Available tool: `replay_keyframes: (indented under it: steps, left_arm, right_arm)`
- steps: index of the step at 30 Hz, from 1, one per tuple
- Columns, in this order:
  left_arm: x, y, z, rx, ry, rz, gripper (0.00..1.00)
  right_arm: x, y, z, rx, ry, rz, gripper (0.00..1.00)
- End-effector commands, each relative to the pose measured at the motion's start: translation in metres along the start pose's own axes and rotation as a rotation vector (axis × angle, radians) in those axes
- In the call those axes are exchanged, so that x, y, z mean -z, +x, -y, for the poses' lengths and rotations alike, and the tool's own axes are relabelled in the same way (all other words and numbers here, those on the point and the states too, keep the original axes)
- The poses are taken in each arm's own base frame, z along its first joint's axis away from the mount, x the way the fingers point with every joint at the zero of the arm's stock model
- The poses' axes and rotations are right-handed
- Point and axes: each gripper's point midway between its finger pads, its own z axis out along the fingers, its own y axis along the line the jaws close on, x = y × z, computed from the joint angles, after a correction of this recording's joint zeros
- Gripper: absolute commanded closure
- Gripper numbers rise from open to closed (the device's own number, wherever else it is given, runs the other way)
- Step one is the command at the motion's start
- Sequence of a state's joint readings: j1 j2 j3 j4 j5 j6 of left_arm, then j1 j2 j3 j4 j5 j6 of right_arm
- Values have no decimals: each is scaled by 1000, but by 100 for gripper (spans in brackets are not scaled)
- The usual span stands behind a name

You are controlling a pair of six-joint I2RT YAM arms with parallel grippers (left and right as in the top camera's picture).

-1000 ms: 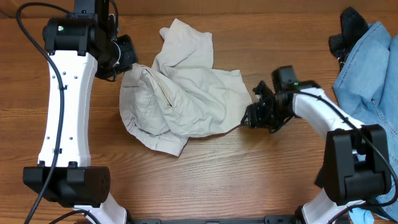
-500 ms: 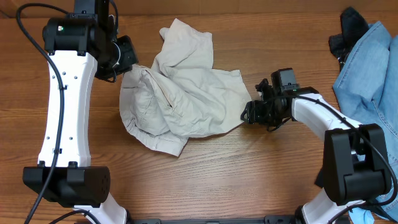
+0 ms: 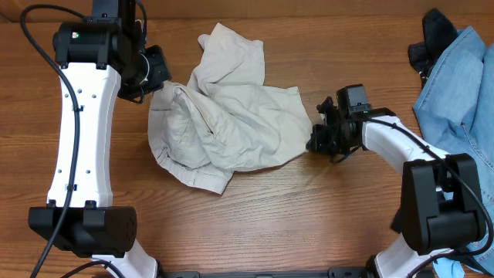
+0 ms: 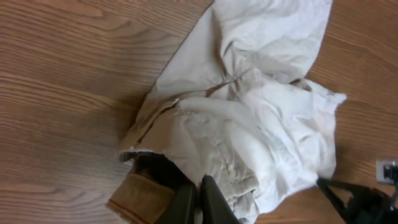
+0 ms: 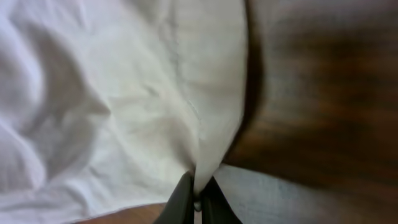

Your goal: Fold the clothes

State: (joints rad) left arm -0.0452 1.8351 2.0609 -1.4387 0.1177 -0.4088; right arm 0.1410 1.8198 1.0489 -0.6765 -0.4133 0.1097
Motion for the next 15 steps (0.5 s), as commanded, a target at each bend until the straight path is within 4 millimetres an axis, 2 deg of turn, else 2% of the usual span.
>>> replay_keyframes:
  steps: [1, 5, 8, 9, 11, 12, 15]
  left_arm:
    - [11, -10, -12, -41, -66, 68, 96]
    - [17, -18, -25, -32, -128, 106, 96]
    - [17, -19, -31, -27, -151, 111, 96]
    - [17, -19, -31, -27, -153, 111, 96]
    - [17, -19, -31, -26, -152, 112, 96]
    - [17, -20, -30, -26, -150, 113, 96]
    - [17, -19, -28, -29, -144, 112, 96]
  right_arm:
    - [35, -16, -4, -10, 17, 52, 96]
    - [121, -26, -17, -60, 71, 139, 96]
    - [191, -10, -8, -201, 229, 188, 96]
    - [207, -4, -6, -216, 259, 187, 96]
    - [228, 5, -6, -233, 289, 187, 96]
    - [233, 7, -7, -235, 294, 184, 96]
    - [230, 11, -6, -237, 298, 159, 96]
